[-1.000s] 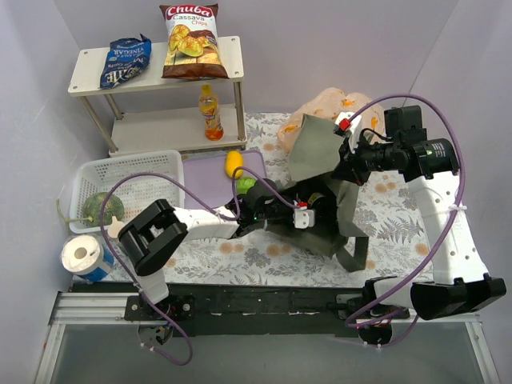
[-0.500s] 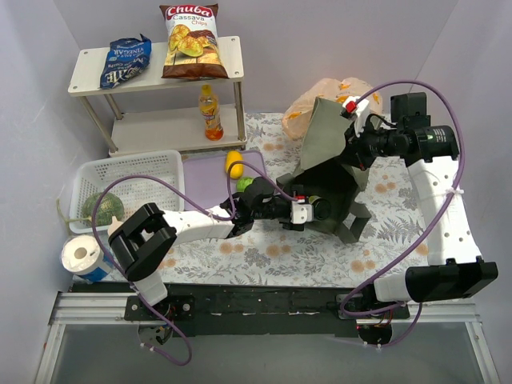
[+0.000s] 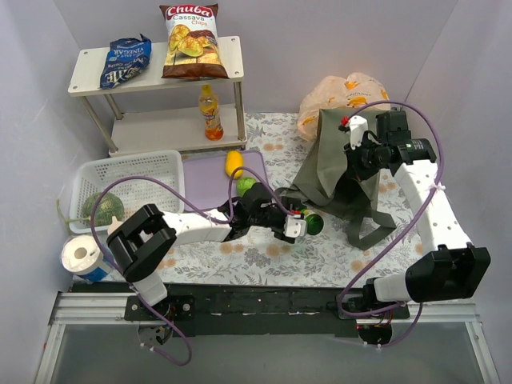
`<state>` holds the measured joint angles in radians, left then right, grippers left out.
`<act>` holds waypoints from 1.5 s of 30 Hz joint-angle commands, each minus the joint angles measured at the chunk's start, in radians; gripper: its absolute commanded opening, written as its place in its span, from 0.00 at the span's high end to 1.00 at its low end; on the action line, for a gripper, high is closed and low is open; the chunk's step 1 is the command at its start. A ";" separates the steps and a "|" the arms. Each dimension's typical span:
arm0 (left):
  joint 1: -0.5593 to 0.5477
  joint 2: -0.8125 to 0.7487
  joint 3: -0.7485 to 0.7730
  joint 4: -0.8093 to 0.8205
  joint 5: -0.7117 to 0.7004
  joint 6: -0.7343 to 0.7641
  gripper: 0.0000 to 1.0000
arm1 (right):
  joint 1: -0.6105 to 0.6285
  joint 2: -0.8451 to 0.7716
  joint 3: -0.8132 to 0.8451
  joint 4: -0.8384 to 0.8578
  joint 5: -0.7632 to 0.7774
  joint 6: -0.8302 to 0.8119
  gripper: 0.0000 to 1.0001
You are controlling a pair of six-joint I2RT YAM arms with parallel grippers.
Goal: Untie the knot of the grocery bags and take out the mixed food
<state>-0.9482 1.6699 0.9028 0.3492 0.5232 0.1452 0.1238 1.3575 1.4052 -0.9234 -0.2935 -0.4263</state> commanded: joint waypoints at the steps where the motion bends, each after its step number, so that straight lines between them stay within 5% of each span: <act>1: -0.001 -0.053 0.001 0.056 0.090 0.171 1.00 | -0.009 0.012 0.026 0.040 0.025 0.023 0.99; 2: -0.001 -0.061 -0.001 0.053 0.092 0.180 1.00 | -0.007 0.015 0.041 0.023 0.019 0.018 0.99; 3: -0.001 -0.067 -0.008 0.053 0.087 0.204 1.00 | -0.007 0.020 0.070 0.003 0.002 0.011 0.73; 5: -0.003 -0.085 -0.013 0.056 0.072 0.232 1.00 | -0.007 0.043 0.188 -0.078 -0.015 0.014 0.56; 6: -0.001 -0.104 -0.013 0.047 0.070 0.250 1.00 | -0.007 0.052 0.234 -0.104 -0.038 0.023 0.24; 8: 0.000 -0.119 -0.012 0.001 0.064 0.310 1.00 | -0.007 0.081 0.390 -0.147 -0.087 0.055 0.01; 12: 0.000 -0.131 -0.036 -0.071 0.069 0.419 1.00 | -0.006 0.111 0.494 -0.236 -0.331 0.096 0.01; 17: 0.002 -0.121 -0.168 -0.015 0.021 0.630 1.00 | 0.066 0.086 0.310 -0.187 -0.475 0.099 0.06; 25: 0.002 -0.108 -0.301 0.108 -0.060 0.775 1.00 | 0.200 0.195 0.087 0.043 -0.449 0.371 0.13; 45: -0.009 -0.073 -0.340 0.111 -0.088 0.768 1.00 | 0.352 0.675 0.234 0.077 -0.395 0.435 0.09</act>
<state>-0.9512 1.6211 0.5709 0.4187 0.4503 0.9051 0.4519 1.9717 1.5635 -0.8570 -0.6991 0.0158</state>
